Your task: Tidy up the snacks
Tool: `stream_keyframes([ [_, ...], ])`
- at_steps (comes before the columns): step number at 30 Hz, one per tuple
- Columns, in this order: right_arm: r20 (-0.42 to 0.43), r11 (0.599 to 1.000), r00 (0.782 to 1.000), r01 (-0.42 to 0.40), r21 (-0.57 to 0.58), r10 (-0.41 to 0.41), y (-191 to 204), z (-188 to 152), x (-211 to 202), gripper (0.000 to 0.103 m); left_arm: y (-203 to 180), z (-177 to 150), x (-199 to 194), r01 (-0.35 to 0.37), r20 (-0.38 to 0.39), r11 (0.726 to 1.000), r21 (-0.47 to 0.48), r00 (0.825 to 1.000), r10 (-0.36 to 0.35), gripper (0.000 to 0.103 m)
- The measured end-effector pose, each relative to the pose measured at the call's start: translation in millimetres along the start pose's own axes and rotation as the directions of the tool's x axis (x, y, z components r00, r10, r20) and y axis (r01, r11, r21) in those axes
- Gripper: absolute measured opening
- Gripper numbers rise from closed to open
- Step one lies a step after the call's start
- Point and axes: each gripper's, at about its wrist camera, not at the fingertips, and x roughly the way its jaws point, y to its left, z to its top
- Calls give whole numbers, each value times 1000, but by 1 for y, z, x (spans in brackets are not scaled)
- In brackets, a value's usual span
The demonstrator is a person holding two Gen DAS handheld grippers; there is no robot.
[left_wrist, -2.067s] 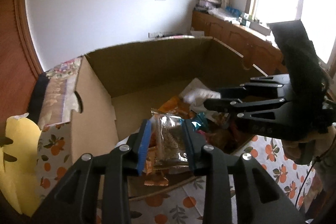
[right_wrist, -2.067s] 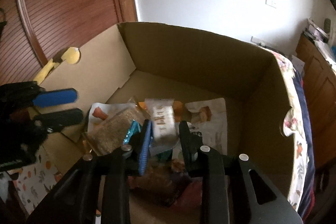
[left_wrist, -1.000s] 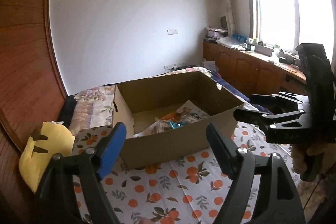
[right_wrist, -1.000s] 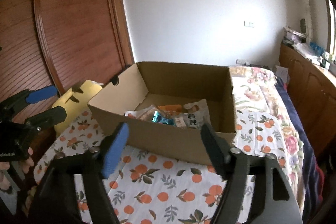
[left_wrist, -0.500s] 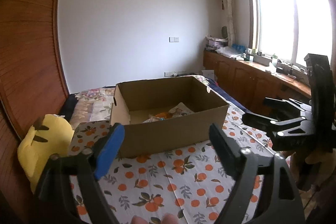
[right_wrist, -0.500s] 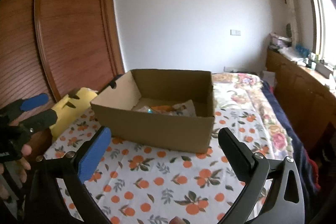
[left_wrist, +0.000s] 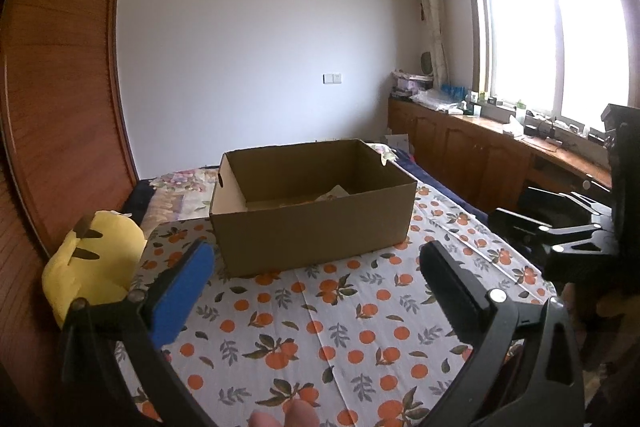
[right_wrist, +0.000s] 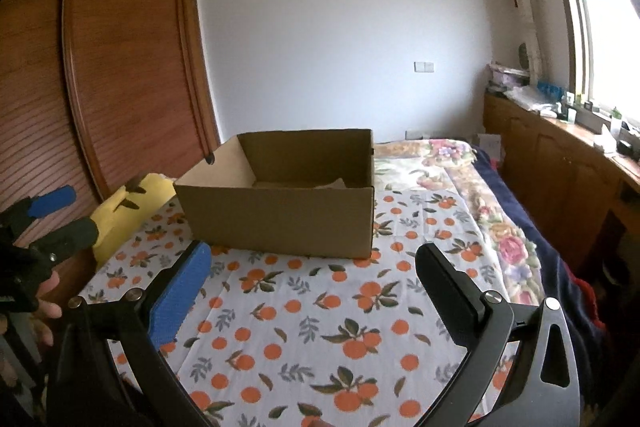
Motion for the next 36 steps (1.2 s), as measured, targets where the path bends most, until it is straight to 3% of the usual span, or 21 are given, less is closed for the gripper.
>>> stream_keyframes([
  [7,37,1000,999,24,-2,-24,4,-2,-34,103,-6,-14,-21,-25,-1,999,-24,1000,25,103],
  [16,62,999,997,53,-6,-52,9,-11,-64,103,-15,-24,-48,-163,25,987,-4,986,163,103],
  [24,86,997,994,75,-1,-75,13,-22,-79,103,-28,-39,-70,-234,65,971,43,971,231,103],
  [31,81,997,993,80,0,-80,18,-36,-83,103,-29,-48,-73,-216,50,976,0,975,216,103],
  [36,84,995,992,99,1,-99,20,-44,-85,103,-26,-55,-74,-239,57,971,-20,969,240,103],
])
